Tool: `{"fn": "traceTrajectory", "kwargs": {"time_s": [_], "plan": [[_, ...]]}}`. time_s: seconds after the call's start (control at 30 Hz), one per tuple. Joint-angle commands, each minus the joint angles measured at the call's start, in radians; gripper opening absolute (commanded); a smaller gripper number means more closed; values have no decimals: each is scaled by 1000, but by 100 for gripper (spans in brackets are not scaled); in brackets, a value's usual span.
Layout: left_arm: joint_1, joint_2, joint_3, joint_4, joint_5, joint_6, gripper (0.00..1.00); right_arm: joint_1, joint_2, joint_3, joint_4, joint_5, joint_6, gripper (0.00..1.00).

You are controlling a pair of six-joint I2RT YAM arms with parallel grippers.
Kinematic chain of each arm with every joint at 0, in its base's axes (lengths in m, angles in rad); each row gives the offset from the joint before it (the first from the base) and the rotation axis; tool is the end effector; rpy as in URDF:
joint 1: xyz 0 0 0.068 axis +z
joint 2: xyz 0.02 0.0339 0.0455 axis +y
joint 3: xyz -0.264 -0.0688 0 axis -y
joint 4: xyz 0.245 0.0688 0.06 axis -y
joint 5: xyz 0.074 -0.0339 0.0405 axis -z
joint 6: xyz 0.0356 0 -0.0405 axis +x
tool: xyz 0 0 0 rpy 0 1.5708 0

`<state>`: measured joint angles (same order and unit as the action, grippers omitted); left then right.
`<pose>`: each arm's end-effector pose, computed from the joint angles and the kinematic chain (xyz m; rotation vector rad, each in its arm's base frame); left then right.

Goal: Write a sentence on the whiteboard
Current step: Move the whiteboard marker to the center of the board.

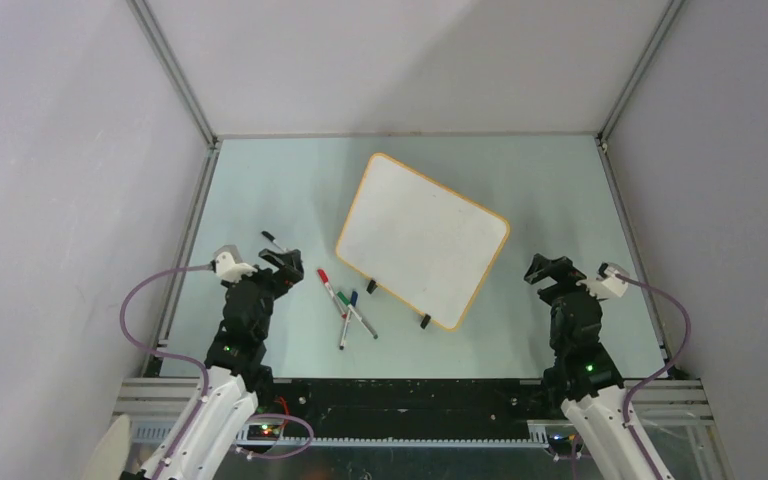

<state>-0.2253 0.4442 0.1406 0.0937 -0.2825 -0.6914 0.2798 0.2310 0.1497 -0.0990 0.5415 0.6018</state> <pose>0.1379 -0.0214 0.1884 -0.6100 1.6835 -0.4102 0.1155 0.0141 0.1951 0.6547 1.5995 0.1766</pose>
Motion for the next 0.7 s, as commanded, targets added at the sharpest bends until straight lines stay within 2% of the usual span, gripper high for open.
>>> {"fn": "traceTrajectory", "kwargs": {"time_s": [0.0,0.13,0.3,0.43,0.57,0.67], "plan": [[-2,5,27,40,-5,-31,100,-9,-35,8,36,12,13,96],[-2,46,27,44,28,-27,100,-13,-60,7,22,12,9,96],[-2,91,79,-28,70,34,100,-16,-76,7,20,-6,3,96],[-12,122,61,48,166,61,99,-18,-71,5,23,-15,10,96],[-83,171,99,42,160,122,99,-18,-69,2,48,-40,2,96],[-156,216,131,21,157,152,92,-18,-72,4,44,-48,-5,96]]}}
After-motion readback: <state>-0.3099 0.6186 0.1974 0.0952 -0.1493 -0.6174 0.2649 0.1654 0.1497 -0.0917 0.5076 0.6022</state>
